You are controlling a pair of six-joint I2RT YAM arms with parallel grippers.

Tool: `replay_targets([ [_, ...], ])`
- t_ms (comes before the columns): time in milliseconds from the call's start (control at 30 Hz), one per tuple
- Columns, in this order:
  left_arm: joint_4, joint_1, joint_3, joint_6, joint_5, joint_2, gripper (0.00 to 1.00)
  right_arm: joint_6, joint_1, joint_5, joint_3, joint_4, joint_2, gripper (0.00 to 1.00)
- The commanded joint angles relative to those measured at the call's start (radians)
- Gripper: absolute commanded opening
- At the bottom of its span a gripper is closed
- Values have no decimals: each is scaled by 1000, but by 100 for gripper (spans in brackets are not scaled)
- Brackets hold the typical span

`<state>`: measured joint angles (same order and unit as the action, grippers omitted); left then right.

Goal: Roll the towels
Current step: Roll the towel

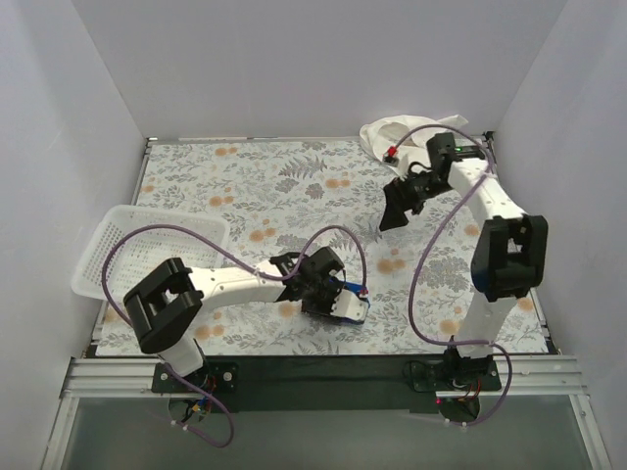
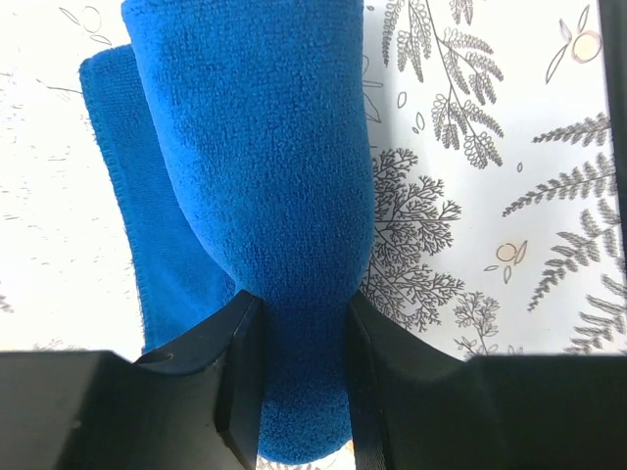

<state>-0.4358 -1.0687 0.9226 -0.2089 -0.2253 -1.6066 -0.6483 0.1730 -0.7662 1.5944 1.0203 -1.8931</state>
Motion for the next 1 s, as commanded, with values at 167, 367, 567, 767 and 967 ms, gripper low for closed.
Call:
replay_targets([
  [167, -343, 170, 169, 42, -357, -240, 14, -108, -50, 64, -186, 24, 376, 89],
  [367, -473, 311, 356, -55, -460, -432, 21, -108, -15, 77, -433, -83, 649, 88],
  [567, -688, 368, 619, -161, -543, -674, 27, -76, 227, 270, -534, -196, 732, 84],
  [767, -807, 380, 824, -188, -556, -849, 27, -44, 430, 402, -550, -337, 643, 84],
  [967, -811, 401, 857, -182, -563, -903, 27, -5, 634, 505, -626, -497, 554, 84],
])
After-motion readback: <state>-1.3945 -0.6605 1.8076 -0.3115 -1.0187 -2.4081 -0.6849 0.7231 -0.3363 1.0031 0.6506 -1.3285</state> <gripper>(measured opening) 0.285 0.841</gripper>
